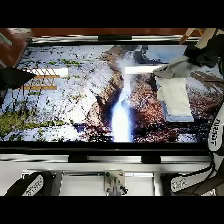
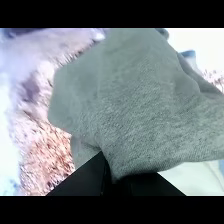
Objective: Fold the shirts.
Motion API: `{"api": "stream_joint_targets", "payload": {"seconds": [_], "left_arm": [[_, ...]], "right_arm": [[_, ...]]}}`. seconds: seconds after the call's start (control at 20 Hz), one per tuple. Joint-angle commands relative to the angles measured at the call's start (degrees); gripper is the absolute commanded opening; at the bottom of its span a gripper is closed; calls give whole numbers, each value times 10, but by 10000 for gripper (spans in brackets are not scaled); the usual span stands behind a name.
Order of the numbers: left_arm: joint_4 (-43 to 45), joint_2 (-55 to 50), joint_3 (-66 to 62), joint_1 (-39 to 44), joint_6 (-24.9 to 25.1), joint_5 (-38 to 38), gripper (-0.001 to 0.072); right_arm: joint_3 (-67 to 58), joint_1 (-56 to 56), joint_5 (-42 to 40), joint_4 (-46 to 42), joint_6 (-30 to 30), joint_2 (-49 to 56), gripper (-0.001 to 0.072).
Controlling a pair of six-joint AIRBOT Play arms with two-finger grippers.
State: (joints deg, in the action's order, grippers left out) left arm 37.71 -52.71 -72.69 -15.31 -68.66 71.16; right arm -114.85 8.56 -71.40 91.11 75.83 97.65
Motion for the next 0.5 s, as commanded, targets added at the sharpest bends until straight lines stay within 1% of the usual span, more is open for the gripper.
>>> {"api": "stream_joint_targets", "payload": {"seconds": [0.0,0.2,0.3,0.45], "left_arm": [[0,1,0,0,0,2,32],[-2,1,0,0,0,9,32],[-2,1,0,0,0,9,32],[-2,1,0,0,0,9,32]], "right_arm": [[15,-2,-153,-46,-45,-3,68],[35,-2,-245,-67,-65,-3,68],[50,-2,-264,-57,-82,-3,68],[98,-2,-265,-51,-108,-3,68]]}}
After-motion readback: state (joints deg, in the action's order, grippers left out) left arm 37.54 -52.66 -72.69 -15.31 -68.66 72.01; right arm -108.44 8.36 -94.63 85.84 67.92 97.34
